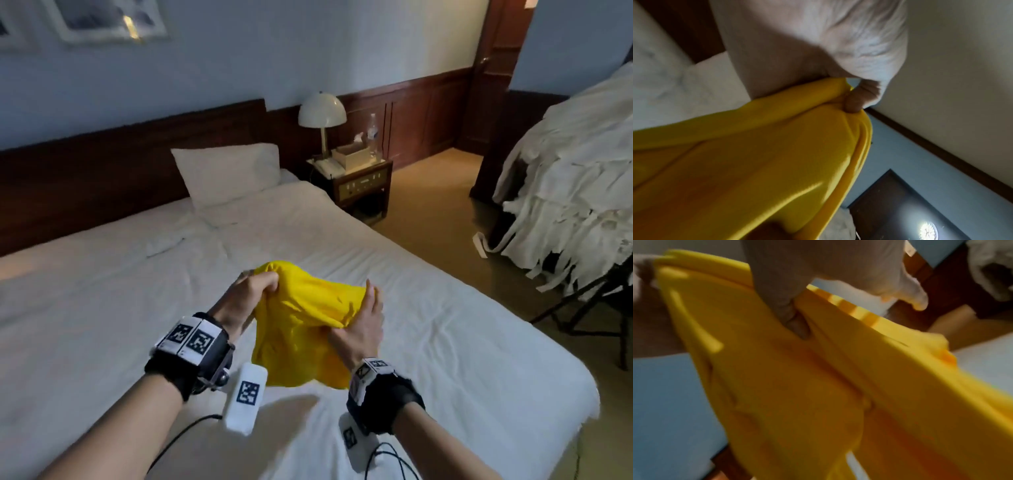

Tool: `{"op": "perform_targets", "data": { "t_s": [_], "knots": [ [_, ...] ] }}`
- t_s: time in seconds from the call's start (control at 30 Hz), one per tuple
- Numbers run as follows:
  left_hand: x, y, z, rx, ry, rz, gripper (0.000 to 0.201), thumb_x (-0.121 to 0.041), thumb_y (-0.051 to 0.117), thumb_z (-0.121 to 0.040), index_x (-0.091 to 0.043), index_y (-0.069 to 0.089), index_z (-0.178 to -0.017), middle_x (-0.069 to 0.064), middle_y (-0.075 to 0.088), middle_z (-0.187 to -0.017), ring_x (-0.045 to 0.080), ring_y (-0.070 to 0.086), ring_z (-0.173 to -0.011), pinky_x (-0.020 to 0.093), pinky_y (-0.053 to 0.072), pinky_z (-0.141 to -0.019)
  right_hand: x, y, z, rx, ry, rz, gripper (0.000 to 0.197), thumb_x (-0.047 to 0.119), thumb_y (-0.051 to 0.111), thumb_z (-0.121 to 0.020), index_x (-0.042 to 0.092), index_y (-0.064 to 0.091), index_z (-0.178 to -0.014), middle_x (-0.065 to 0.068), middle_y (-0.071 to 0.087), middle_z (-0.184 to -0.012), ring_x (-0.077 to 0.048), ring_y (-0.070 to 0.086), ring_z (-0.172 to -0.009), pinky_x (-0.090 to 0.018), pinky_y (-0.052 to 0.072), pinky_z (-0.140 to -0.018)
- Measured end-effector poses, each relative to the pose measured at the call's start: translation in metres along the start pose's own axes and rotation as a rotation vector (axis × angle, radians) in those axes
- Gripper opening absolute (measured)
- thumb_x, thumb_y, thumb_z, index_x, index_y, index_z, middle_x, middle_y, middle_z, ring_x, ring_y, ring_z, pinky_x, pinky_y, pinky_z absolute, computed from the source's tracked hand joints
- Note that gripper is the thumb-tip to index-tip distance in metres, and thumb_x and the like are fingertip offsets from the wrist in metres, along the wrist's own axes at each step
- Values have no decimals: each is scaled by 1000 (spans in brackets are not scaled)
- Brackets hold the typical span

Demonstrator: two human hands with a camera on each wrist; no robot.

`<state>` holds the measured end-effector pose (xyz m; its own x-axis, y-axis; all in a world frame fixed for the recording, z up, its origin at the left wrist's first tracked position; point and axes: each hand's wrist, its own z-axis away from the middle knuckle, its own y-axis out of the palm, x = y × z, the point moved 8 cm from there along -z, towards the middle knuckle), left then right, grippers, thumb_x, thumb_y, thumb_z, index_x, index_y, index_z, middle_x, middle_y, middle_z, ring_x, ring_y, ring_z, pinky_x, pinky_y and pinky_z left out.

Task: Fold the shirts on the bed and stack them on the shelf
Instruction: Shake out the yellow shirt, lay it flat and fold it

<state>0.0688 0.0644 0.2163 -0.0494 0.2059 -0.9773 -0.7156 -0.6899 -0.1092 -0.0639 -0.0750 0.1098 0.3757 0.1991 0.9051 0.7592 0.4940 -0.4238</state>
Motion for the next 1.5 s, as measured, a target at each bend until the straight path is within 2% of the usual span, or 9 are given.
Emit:
{"op": "perform_targets", "data": {
  "t_s": [0.2,0.37,0.53,0.73,0.9,1.1,1.27,1.37,1.5],
  "knots": [
    [-185,-140,138,-188,200,-45,45,-20,82,-56,1,72,-95,25,71,-97,35,68,-89,48,56,-81,250,11,60,452,-440,63,48,35,61,-57,18,71,-100,-7,71,-90,-17,62,-81,-24,43,-61],
    [-294,-221,242,-323,501,-3,38,-6,73,-72,-19,69,-108,8,72,-107,25,68,-96,40,55,-88,377,34,143,765,-640,-50,27,34,78,-78,25,66,-101,-3,69,-100,-16,66,-91,-33,54,-78],
    [-367,-278,314,-531,737,-10,23,-7,63,-84,-20,66,-103,-1,73,-92,14,69,-85,29,55,-79,394,113,201,970,-677,166,62,35,87,-62,21,65,-118,-1,70,-111,-17,67,-98,-35,55,-88],
    [-376,-371,379,-856,450,-371,34,-23,69,-55,-22,72,-89,3,69,-99,22,63,-94,34,49,-86,471,111,165,657,-831,8,34,38,54,-58,36,63,-91,-1,67,-98,-18,61,-94,-44,51,-90],
    [-330,-327,345,-519,220,-565,117,-63,83,-44,-37,32,-146,-7,51,-136,16,50,-124,42,41,-105,605,44,241,538,-1080,-51,24,6,52,-77,20,58,-96,-5,63,-90,-23,58,-88,-33,50,-76],
    [-333,-312,330,-605,470,-385,24,-31,63,-93,-14,72,-106,8,74,-102,29,68,-99,48,54,-93,630,39,243,504,-1136,229,20,29,75,-79,21,65,-94,-1,62,-92,-16,56,-85,-20,43,-60],
    [-346,-322,329,-703,627,-329,17,-21,61,-93,-22,75,-103,-1,74,-100,20,68,-98,37,54,-90,592,28,181,424,-906,429,48,54,75,-74,9,71,-88,-6,65,-82,-21,61,-77,-31,51,-66],
    [-331,-317,307,-540,482,-163,11,-19,67,-87,-19,77,-91,13,72,-99,37,64,-105,49,48,-96,598,7,169,360,-908,182,15,33,74,-82,19,69,-85,-5,66,-87,-21,64,-85,-28,49,-65],
    [-314,-281,274,-247,348,-147,59,-51,72,-80,-16,61,-126,13,66,-122,33,61,-115,55,44,-103,626,2,207,440,-1118,-9,21,6,70,-77,27,69,-79,5,68,-82,-15,66,-81,-27,56,-67]
  ]
}}
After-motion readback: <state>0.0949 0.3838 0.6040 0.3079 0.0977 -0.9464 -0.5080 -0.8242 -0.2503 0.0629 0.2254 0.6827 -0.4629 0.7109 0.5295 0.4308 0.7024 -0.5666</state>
